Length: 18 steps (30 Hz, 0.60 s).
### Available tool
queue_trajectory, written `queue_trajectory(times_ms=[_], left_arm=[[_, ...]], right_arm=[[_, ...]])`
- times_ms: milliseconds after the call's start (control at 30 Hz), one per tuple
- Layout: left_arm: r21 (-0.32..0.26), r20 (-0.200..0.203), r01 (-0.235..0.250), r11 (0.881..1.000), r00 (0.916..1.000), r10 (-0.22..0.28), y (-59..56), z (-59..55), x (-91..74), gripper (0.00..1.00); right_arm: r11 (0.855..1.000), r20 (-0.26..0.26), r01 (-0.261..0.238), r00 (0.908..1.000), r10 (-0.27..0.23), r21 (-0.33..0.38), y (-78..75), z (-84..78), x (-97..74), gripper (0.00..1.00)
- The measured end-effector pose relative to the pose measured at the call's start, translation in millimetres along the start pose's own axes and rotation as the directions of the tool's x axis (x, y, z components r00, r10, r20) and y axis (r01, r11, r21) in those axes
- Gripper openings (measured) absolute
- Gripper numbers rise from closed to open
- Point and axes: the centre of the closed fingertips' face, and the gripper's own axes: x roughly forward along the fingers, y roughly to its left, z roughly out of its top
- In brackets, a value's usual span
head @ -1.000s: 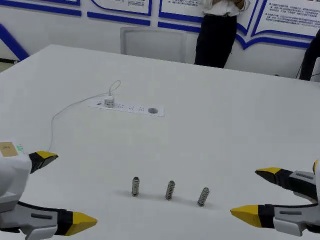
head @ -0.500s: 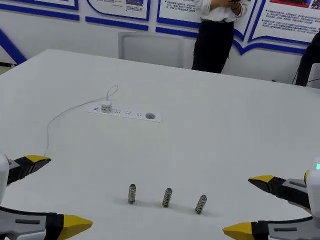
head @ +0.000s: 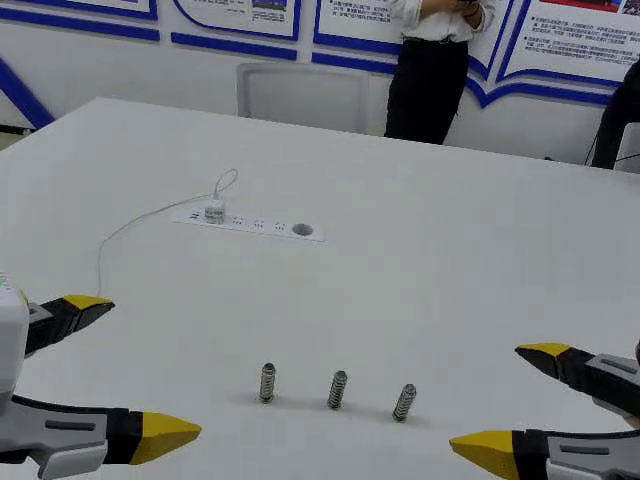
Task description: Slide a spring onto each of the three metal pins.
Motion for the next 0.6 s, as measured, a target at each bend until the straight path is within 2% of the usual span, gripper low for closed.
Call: queue_trajectory(times_ms=[200,367,600], left_arm=[[-0.029,0.018,-0.004,1.000,0.9998,0.005,2.3,0.7,-1.8,1.00],[-0.039,0.009,-0.002,0.999,1.0000,0.002,2.3,-3.9,-2.2,1.00],[-0.036,-0.003,0.010,0.999,0.9999,-0.010,-0.9,-7.0,1.4,1.00]], right_arm=[[1.000,-0.032,0.006,0.9995,-0.006,0.015,3.1,-10.5,-2.0,0.85],[1.000,-0.063,-0.010,0.9979,0.011,0.017,7.2,-18.4,-1.4,0.85],[1.000,-0.052,-0.008,0.9986,0.009,0.028,6.1,-14.8,-1.1,0.85]])
